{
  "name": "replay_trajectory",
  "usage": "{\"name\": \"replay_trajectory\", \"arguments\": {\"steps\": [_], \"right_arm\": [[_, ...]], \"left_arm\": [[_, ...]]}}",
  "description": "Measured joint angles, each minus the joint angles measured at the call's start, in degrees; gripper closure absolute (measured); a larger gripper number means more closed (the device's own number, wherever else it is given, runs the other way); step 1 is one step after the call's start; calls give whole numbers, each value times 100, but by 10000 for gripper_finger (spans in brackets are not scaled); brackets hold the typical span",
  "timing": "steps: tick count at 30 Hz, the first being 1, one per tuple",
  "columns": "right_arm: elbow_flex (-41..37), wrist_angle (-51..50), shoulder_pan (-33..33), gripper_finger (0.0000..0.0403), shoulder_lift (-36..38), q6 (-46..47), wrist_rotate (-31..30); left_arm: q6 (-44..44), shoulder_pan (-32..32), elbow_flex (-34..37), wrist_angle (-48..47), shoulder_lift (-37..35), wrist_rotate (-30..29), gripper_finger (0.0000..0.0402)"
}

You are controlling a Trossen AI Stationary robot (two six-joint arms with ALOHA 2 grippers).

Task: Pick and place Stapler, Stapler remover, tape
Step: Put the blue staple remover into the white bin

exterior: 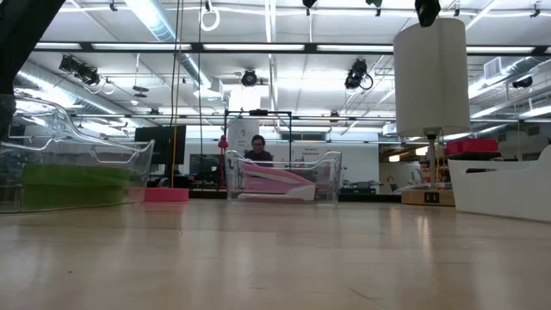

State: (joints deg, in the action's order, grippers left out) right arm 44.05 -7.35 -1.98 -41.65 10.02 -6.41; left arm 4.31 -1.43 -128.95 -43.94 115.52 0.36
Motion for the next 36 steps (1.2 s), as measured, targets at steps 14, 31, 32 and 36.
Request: {"name": "replay_trajectory", "arguments": {"steps": [14, 31, 32, 36], "right_arm": [[0, -4, 0, 305, 0, -2, 2], [-4, -190, 0, 305, 39, -202, 325], [-4, -267, 0, 305, 42, -212, 351], [-4, -802, 2, 305, 44, -196, 456]], "left_arm": [[206, 12, 0, -111, -221, -3, 164], [37, -85, -7, -751, -1489, -359, 165], [36, -97, -7, -738, -1553, -473, 165], [36, -105, -7, -897, -1679, -863, 165]]}}
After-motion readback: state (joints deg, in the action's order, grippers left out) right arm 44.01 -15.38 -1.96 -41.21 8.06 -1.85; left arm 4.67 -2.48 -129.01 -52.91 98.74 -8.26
